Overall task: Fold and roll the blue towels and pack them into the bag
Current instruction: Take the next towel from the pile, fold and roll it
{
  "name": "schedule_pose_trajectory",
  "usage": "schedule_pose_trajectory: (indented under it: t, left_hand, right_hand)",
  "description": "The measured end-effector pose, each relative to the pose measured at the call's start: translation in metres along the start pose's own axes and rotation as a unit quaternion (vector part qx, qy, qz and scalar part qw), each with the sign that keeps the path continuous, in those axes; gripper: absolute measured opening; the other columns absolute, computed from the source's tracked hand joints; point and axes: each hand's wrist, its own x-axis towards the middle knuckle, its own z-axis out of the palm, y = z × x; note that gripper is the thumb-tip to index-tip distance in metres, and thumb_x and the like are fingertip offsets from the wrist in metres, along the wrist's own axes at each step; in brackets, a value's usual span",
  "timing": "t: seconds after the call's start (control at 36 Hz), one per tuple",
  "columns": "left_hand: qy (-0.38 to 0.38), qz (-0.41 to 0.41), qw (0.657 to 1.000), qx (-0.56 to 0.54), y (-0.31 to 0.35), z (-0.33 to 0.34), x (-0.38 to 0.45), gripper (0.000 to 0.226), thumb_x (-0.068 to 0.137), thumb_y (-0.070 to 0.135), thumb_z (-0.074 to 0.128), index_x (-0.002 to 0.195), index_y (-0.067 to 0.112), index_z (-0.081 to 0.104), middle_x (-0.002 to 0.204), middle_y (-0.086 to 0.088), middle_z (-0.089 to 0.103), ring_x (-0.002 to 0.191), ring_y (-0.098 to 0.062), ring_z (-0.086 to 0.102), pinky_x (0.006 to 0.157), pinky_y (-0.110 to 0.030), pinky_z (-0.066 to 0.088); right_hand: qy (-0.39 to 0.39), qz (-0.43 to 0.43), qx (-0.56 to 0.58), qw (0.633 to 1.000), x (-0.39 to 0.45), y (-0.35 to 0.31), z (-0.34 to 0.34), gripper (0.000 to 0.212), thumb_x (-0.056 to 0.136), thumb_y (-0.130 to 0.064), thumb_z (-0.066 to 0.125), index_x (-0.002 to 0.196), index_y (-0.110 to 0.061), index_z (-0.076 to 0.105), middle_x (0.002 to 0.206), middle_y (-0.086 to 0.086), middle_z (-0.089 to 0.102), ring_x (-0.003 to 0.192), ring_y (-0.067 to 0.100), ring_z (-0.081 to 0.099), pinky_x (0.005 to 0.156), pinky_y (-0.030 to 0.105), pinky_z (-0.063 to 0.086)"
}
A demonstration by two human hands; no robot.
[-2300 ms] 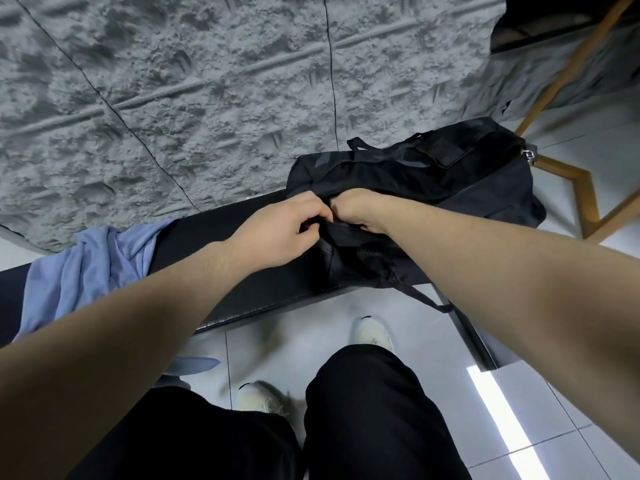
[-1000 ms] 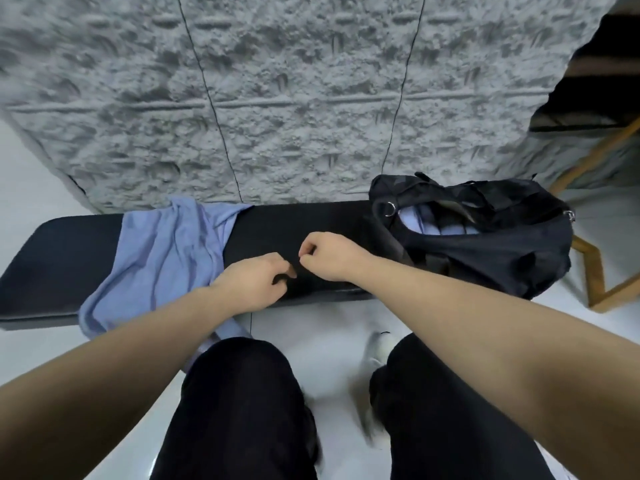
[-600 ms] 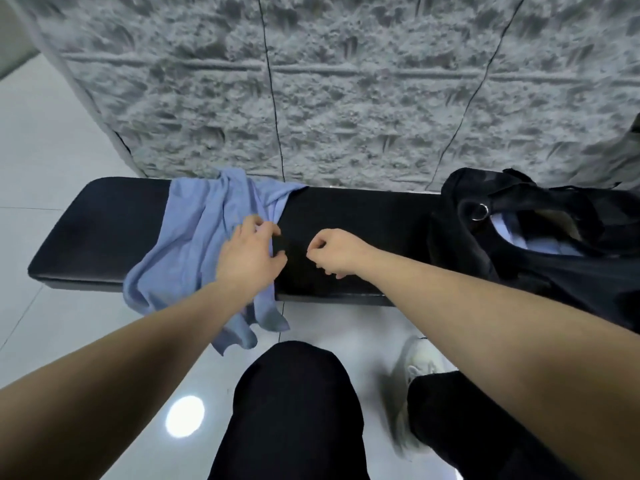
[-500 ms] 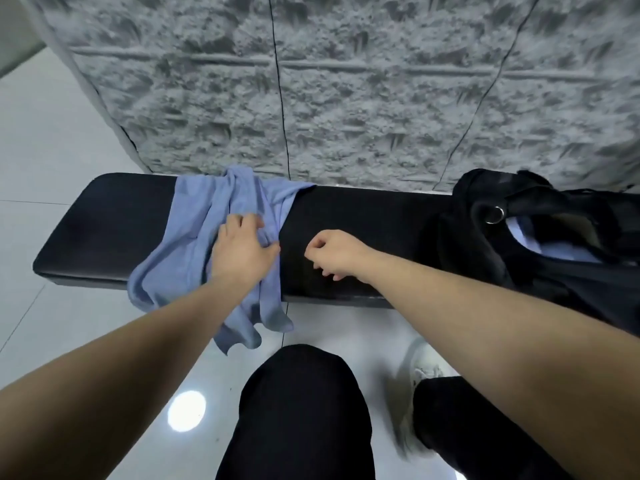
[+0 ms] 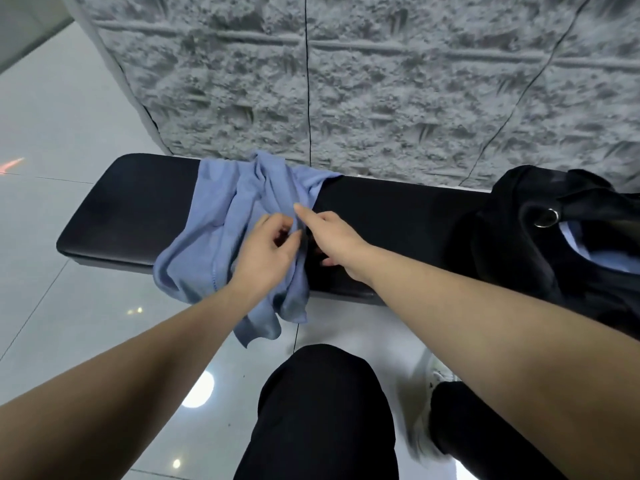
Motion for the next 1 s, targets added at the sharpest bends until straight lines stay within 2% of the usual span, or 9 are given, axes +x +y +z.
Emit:
schedule_pose_trajectory:
  t: [0.19,0.42,0.53,0.58,0.67,0.78,0.83,0.92,1.0]
  left_hand:
    - [-0.057,0.068,0.994,-0.060,0.024,0.008,-0.016,0.010,0.086,0.021,0.063,0.083,0.012,0.060,0.084,0.009,0.052,0.078,-0.007,0.052,0.074,-0.018,0.041]
    - [0.051,0.029,0.998,0.029,0.025,0.009,-0.017,0.013,0.093,0.027,0.058,0.099,0.016,0.059,0.105,0.004,0.051,0.095,-0.012,0.053,0.090,-0.029,0.043]
    - [0.113,-0.101,0.988,0.037,0.034,0.012,-0.005,0.032,0.090,0.034,0.057,0.113,0.013,0.054,0.124,-0.009,0.049,0.119,-0.023,0.044,0.102,-0.040,0.036]
    - [0.092,-0.195,0.976,-0.036,0.037,0.016,0.002,0.036,0.090,0.030,0.060,0.118,0.010,0.049,0.125,-0.012,0.050,0.111,-0.022,0.050,0.095,-0.035,0.040]
    - [0.011,-0.294,0.943,-0.157,0.045,0.023,0.002,0.043,0.090,0.033,0.056,0.118,0.002,0.047,0.109,-0.024,0.055,0.075,-0.017,0.051,0.071,-0.035,0.047]
    - [-0.071,-0.349,0.903,-0.239,0.062,0.034,-0.003,0.029,0.093,0.039,0.056,0.113,0.018,0.052,0.110,-0.008,0.062,0.096,-0.026,0.062,0.091,-0.042,0.051]
    - [-0.109,-0.391,0.843,-0.353,0.075,0.037,-0.003,0.037,0.092,0.048,0.056,0.116,0.020,0.054,0.118,-0.009,0.063,0.104,-0.027,0.063,0.095,-0.042,0.051]
    - [-0.130,-0.432,0.769,-0.452,0.090,0.040,-0.003,0.065,0.085,0.063,0.060,0.124,0.012,0.055,0.114,-0.015,0.067,0.098,-0.030,0.068,0.085,-0.043,0.056]
    - [-0.149,-0.413,0.727,-0.528,0.108,0.039,-0.006,0.059,0.088,0.053,0.062,0.118,0.003,0.062,0.103,-0.018,0.072,0.092,-0.032,0.071,0.074,-0.041,0.057]
  right_hand:
    - [0.032,-0.039,0.077,0.996,-0.008,-0.001,-0.008,0.029,0.089,-0.040,0.063,0.072,-0.021,0.050,0.073,0.005,0.051,0.073,0.018,0.049,0.070,0.033,0.040]
    - [0.060,-0.036,0.195,0.978,-0.023,-0.002,-0.038,0.018,0.082,-0.026,0.057,0.074,-0.021,0.042,0.082,0.007,0.051,0.078,0.020,0.049,0.072,0.035,0.036]
    - [0.085,-0.044,0.238,0.967,-0.029,0.005,-0.053,0.011,0.081,-0.018,0.054,0.077,-0.020,0.044,0.073,0.004,0.049,0.077,0.020,0.046,0.070,0.035,0.035]
    - [0.092,-0.043,0.237,0.966,-0.034,0.007,-0.062,0.007,0.085,-0.014,0.051,0.081,-0.016,0.046,0.075,0.004,0.050,0.075,0.019,0.048,0.070,0.033,0.038]
    - [0.097,-0.029,0.229,0.968,-0.040,0.009,-0.076,0.009,0.088,-0.013,0.048,0.081,-0.018,0.049,0.074,0.001,0.051,0.069,0.017,0.049,0.062,0.030,0.038]
    - [0.095,-0.012,0.253,0.963,-0.048,0.011,-0.089,0.018,0.085,-0.019,0.052,0.099,-0.012,0.061,0.096,0.014,0.065,0.089,0.029,0.064,0.079,0.038,0.051]
    - [0.080,-0.005,0.276,0.958,-0.052,0.012,-0.095,0.034,0.082,-0.024,0.055,0.111,-0.011,0.067,0.111,0.020,0.069,0.104,0.034,0.067,0.094,0.045,0.052]
    - [0.051,0.004,0.295,0.954,-0.062,0.014,-0.101,0.047,0.073,-0.028,0.058,0.114,-0.010,0.071,0.121,0.026,0.064,0.113,0.041,0.062,0.099,0.050,0.047]
    - [0.035,-0.006,0.310,0.950,-0.076,0.018,-0.106,0.043,0.079,-0.026,0.053,0.115,-0.008,0.071,0.118,0.027,0.065,0.110,0.040,0.063,0.101,0.049,0.046]
